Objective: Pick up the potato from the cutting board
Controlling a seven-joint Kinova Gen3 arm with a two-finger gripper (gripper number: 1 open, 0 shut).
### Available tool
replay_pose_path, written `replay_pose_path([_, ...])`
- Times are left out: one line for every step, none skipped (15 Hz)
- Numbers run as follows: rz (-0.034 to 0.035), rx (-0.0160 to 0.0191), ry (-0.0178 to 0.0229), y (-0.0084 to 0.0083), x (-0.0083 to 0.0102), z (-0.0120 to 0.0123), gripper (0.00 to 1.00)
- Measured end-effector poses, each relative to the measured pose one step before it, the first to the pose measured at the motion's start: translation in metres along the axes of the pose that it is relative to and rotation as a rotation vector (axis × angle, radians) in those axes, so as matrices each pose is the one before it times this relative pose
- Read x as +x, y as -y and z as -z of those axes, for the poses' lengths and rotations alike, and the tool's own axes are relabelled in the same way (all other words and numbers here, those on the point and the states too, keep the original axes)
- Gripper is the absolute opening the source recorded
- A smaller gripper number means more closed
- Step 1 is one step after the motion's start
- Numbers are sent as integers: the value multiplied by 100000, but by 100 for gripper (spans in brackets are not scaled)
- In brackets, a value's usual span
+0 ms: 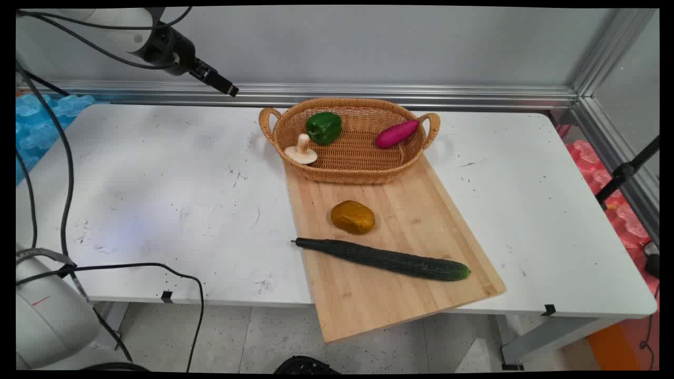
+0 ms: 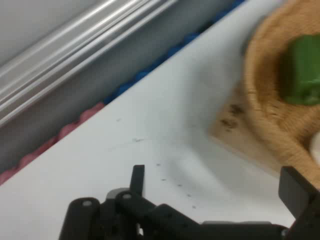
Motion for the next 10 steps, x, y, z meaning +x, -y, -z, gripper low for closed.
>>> replay_pose_path([-2962,-2284,386,-554,125,385,100])
replay_pose_path([-2737,-2121,393,-525,142,332,100])
replay_pose_path([-3999,-2930,955,-659,69,407,100])
replay_pose_path([-4106,-3022,1117,-671,29,377,100])
replay_pose_path([-3477,-2611,1039,-562,-63,303,100])
replay_pose_path([-3960,-3149,1176,-667,-63,279,100])
replay_pose_path([-3915,-3135,1104,-681,-44,227,100])
replay_pose_path([-4012,-3153,1033,-698,23,155,100])
replay_pose_path([-3324,-2621,821,-576,39,66,100])
replay_pose_path([-3965,-3025,865,-671,97,11,100])
